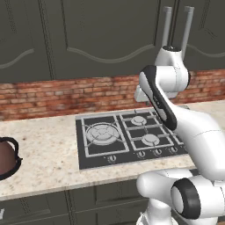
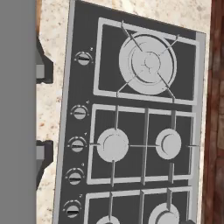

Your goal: Navigate to the microwave.

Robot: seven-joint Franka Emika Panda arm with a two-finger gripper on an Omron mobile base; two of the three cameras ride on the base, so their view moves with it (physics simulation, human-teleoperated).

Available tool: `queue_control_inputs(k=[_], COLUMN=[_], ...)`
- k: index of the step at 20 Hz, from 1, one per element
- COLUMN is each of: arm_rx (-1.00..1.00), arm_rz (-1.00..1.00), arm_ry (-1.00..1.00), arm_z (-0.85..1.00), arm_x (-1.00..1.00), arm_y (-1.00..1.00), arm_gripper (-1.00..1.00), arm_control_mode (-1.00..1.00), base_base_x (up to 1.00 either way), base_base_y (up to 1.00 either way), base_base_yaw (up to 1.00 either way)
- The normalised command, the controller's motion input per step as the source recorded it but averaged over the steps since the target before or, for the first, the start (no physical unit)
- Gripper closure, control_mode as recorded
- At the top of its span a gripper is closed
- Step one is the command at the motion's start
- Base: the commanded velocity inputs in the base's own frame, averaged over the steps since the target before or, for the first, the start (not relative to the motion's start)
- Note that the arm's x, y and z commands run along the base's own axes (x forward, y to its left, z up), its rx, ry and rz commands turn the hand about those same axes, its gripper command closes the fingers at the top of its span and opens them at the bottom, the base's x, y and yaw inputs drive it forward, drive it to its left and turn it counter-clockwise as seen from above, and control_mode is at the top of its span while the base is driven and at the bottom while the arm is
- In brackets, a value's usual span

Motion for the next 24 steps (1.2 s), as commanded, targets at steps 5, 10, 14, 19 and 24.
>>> queue_control_inputs(k=[5,10,14,19,24], arm_rx=[0.0,0.0,0.0,-0.02,-0.01], arm_rz=[0.0,0.0,0.0,0.0,0.0], arm_ry=[0.0,0.0,0.0,0.01,0.0], arm_z=[-0.04,-0.22,-0.26,-0.43,-0.31], arm_x=[-0.24,-0.48,-0.55,-0.4,-0.18], arm_y=[0.0,-0.08,-0.02,0.0,0.0], arm_gripper=[-1.0,-1.0,-1.0,-1.0,-1.0], arm_control_mode=[-1.0,-1.0,-1.0,-1.0,-1.0], base_base_x=[0.0,0.0,0.0,0.0,0.0], base_base_y=[0.0,0.0,0.0,0.0,0.0], base_base_yaw=[0.0,0.0,0.0,0.0,0.0])
